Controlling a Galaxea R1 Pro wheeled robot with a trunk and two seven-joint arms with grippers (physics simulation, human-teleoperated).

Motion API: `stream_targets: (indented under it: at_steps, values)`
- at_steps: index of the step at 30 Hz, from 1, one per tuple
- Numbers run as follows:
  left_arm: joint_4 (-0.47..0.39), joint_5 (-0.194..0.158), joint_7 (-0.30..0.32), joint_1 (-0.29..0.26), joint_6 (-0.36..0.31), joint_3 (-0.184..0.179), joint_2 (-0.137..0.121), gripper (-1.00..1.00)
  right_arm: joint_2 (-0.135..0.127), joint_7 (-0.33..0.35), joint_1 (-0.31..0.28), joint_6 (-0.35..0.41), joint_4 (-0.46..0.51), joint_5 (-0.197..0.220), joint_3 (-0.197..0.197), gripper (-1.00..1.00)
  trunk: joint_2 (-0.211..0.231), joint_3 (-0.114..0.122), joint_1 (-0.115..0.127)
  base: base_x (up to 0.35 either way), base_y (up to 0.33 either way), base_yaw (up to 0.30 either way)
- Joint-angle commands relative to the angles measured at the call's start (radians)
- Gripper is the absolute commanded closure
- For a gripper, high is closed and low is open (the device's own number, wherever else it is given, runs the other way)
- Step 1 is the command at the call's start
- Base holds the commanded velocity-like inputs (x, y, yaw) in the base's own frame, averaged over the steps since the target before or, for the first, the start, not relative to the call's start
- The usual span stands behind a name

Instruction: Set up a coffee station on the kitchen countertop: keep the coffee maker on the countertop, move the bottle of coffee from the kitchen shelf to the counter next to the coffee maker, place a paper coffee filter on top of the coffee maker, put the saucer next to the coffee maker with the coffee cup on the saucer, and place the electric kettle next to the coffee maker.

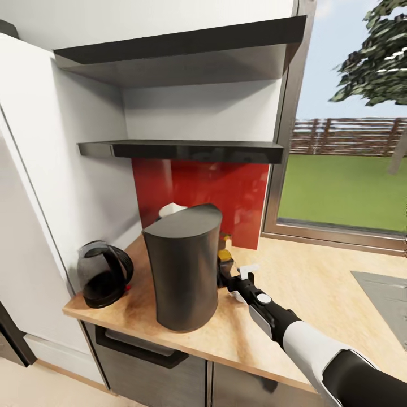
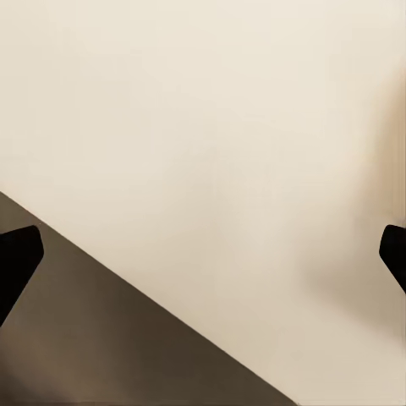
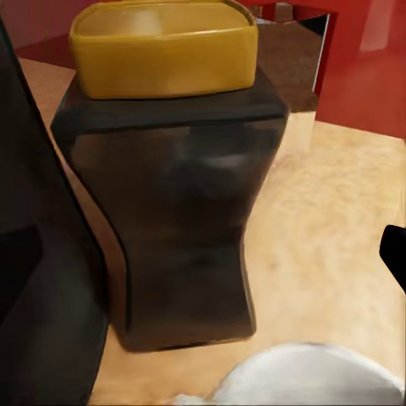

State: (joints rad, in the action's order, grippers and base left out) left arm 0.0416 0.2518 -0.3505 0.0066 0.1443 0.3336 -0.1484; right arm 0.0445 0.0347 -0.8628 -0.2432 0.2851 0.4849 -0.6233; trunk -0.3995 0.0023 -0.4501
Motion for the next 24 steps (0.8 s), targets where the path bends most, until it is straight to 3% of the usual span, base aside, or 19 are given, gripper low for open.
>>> stream_targets:
  at_steps: [1,24]
  values:
    - [0.003,0.010,-0.004,0.000,0.006,0.009,0.000,-1.00,0.000,0.004,-0.001,-0.005,-0.002,0.011,-0.006,-1.00,-0.001,0.000,0.000,-0.166,0.000,0.000]
    - [0.004,0.011,-0.004,0.000,0.006,0.008,0.000,-1.00,0.000,0.004,-0.001,-0.005,-0.003,0.011,-0.005,-1.00,-0.001,0.000,0.000,-0.029,-0.024,0.000]
